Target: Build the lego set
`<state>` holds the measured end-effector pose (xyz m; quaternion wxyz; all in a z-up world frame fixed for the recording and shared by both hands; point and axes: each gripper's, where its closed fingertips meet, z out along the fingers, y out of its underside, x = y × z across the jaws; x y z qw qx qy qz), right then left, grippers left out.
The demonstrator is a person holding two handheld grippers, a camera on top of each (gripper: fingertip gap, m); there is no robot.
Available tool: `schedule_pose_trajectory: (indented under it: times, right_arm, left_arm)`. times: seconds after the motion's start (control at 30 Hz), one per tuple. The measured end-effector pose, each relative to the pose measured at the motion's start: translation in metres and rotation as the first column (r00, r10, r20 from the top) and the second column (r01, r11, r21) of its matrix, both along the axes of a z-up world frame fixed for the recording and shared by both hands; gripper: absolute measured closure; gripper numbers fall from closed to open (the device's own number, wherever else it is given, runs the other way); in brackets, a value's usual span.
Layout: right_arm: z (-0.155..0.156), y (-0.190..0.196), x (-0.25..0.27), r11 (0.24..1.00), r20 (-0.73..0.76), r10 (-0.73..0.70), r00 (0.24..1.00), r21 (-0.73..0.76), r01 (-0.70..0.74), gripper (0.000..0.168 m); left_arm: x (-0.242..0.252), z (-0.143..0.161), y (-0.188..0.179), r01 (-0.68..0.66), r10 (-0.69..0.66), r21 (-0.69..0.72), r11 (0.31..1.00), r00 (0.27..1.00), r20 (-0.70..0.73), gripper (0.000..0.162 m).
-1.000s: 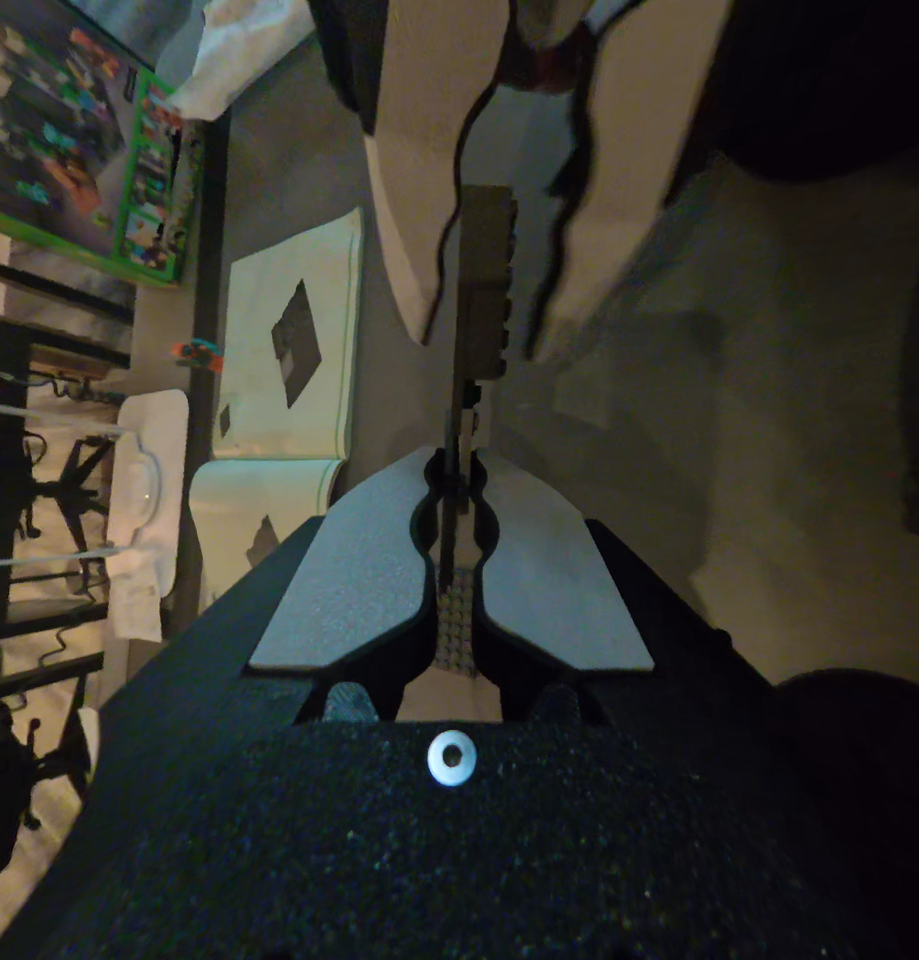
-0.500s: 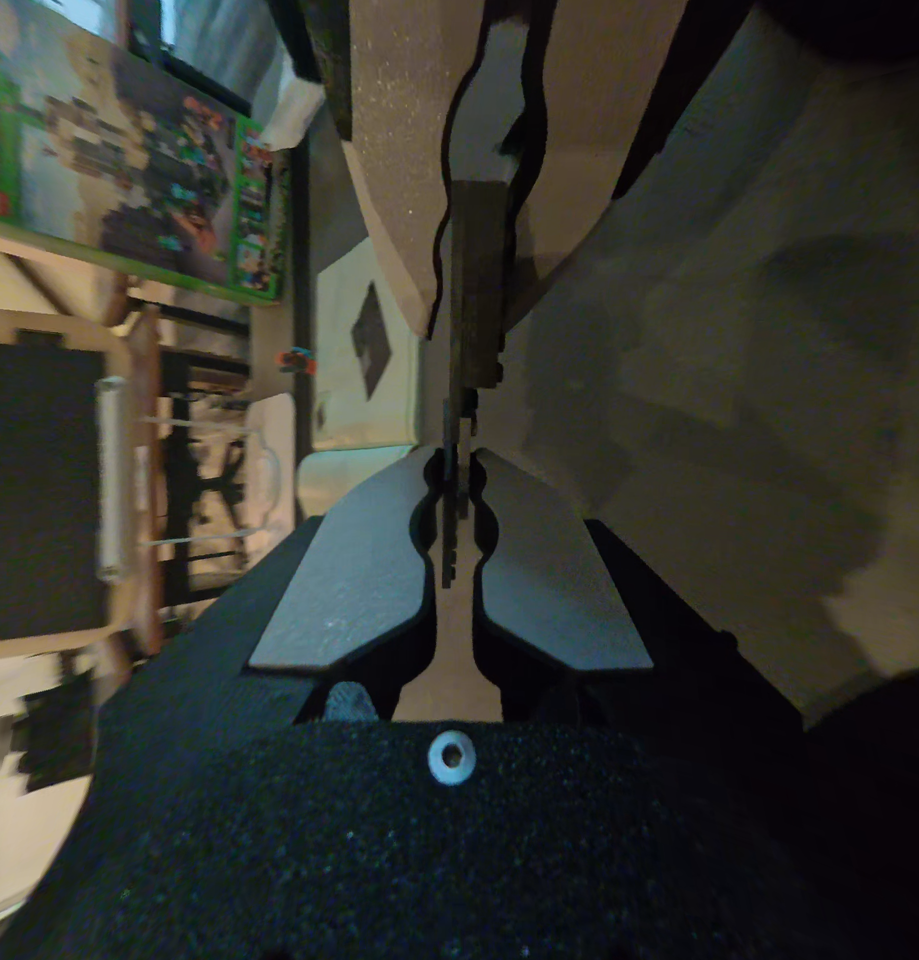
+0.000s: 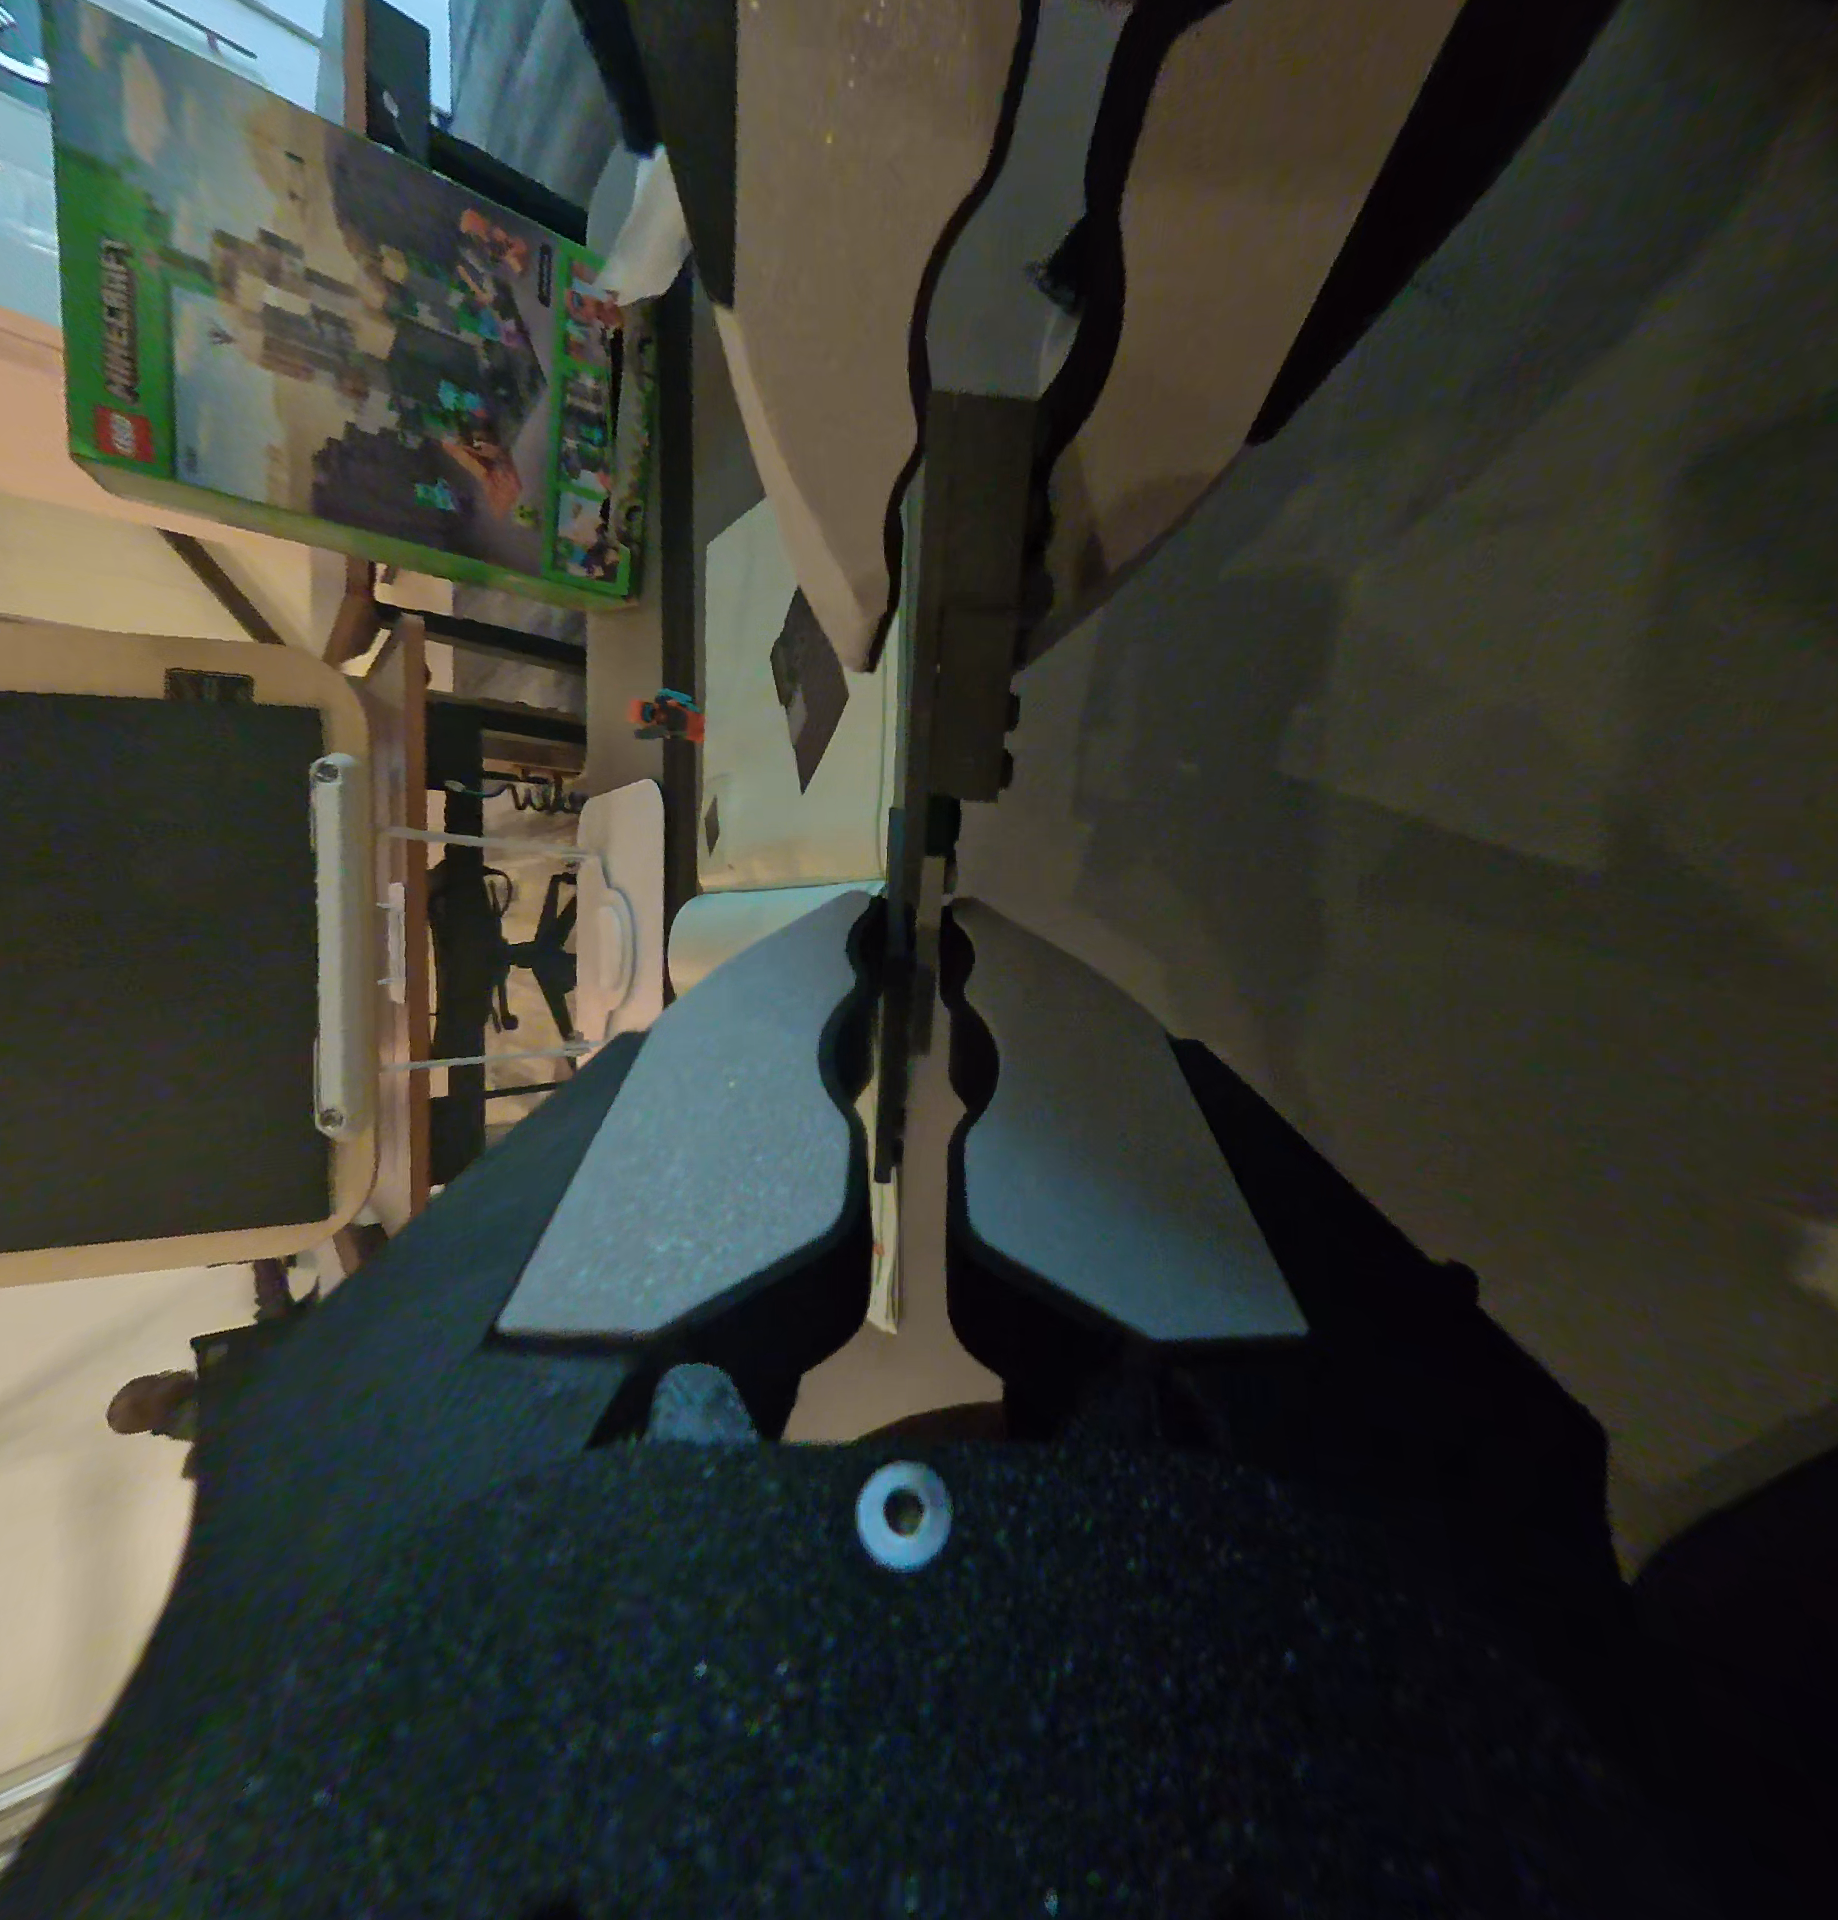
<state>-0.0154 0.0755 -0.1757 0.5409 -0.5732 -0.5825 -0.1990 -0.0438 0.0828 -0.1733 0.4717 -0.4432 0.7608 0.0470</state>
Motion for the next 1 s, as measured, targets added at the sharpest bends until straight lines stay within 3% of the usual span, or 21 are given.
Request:
schedule_pose_trajectory:
  times: [0.47, 1.0]
  right_arm:
    - [0.001, -0.005, -0.007, 1.0, 0.007, -0.004, 1.0, 0.003, 0.004, 0.154]
    - [-0.004, -0.02, -0.015, 0.967, -0.117, 0.213, 0.97, -0.116, -0.226, 0.152]
  left_arm:
    - [0.001, -0.005, 0.0, -0.029, 0.028, -0.062, 0.998, 0.999, -0.018, 0.152]
    - [0.0, -0.016, -0.018, 0.091, -0.084, -0.185, 0.979, 0.995, 0.046, 0.154]
